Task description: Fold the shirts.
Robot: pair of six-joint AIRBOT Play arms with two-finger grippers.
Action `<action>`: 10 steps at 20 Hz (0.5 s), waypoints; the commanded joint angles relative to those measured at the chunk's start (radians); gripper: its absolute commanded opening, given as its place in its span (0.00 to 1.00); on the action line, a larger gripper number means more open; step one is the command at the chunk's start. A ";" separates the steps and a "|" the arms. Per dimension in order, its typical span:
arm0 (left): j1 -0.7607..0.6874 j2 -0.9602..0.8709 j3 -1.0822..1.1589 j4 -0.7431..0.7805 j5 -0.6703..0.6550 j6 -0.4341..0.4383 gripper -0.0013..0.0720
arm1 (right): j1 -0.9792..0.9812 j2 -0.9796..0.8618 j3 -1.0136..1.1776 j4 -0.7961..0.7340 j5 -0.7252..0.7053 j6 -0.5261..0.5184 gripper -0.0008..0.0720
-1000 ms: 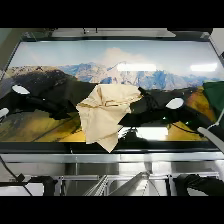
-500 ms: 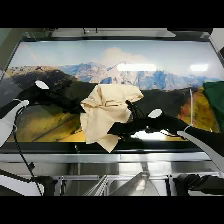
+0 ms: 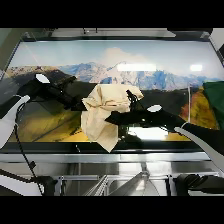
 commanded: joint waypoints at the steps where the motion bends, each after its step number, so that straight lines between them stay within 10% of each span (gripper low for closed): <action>1: 0.026 0.072 0.006 -0.001 -0.043 0.000 0.03 | -0.077 0.072 0.029 0.047 0.097 -0.085 0.03; 5: 0.179 0.328 0.006 -0.089 -0.121 0.008 0.03 | -0.372 0.388 0.034 0.060 0.275 -0.084 0.03; 10: 0.475 0.793 0.006 -0.608 -0.102 0.087 0.05 | -0.820 0.955 0.061 0.104 0.247 -0.013 0.03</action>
